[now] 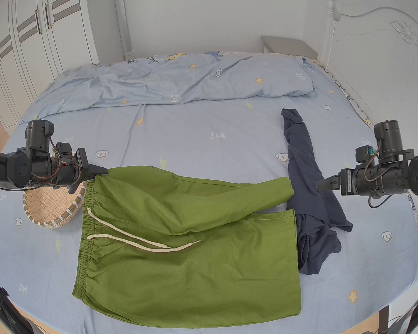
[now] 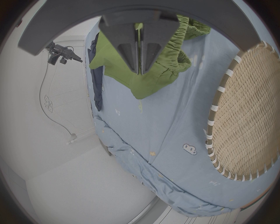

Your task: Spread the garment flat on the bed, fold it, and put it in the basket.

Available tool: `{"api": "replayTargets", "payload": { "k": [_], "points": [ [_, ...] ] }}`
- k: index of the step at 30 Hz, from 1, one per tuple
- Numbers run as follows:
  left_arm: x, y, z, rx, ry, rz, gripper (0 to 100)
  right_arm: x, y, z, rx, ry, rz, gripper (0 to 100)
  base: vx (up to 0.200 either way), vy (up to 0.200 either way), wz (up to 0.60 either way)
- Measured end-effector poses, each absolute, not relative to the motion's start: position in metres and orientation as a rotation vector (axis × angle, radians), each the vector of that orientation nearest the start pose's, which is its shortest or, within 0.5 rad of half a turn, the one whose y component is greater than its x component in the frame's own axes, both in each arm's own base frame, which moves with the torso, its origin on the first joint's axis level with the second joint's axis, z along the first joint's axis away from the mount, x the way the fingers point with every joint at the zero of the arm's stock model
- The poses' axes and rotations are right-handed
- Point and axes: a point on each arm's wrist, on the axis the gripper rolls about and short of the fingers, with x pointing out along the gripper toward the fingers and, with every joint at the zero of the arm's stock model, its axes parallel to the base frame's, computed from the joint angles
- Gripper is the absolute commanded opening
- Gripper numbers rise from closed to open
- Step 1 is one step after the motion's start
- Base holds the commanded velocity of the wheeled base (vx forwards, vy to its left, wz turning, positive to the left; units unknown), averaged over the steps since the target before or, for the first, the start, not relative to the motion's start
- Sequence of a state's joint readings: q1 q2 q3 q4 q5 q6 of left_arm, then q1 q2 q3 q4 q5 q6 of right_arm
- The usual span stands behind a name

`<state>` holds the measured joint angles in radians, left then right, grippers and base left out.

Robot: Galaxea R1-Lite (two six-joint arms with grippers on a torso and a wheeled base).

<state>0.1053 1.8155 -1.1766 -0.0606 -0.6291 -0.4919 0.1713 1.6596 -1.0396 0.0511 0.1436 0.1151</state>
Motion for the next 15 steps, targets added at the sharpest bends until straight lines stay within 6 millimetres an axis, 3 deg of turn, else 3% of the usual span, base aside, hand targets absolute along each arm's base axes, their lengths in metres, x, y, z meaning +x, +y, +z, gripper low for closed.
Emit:
{"api": "replayTargets", "payload": {
  "k": [6, 15],
  "points": [
    [0.34, 0.023, 0.193, -0.681, 0.665, -0.365, 0, 0.313, 0.059, 0.179, 0.073, 0.768, 0.236, 100, 0.0, 0.0, 0.0],
    [0.339, 0.023, 0.193, -0.682, 0.667, -0.364, 0, 0.329, 0.072, 0.164, 0.062, 0.825, 0.258, 100, 0.0, 0.0, 0.0]
  ]
}}
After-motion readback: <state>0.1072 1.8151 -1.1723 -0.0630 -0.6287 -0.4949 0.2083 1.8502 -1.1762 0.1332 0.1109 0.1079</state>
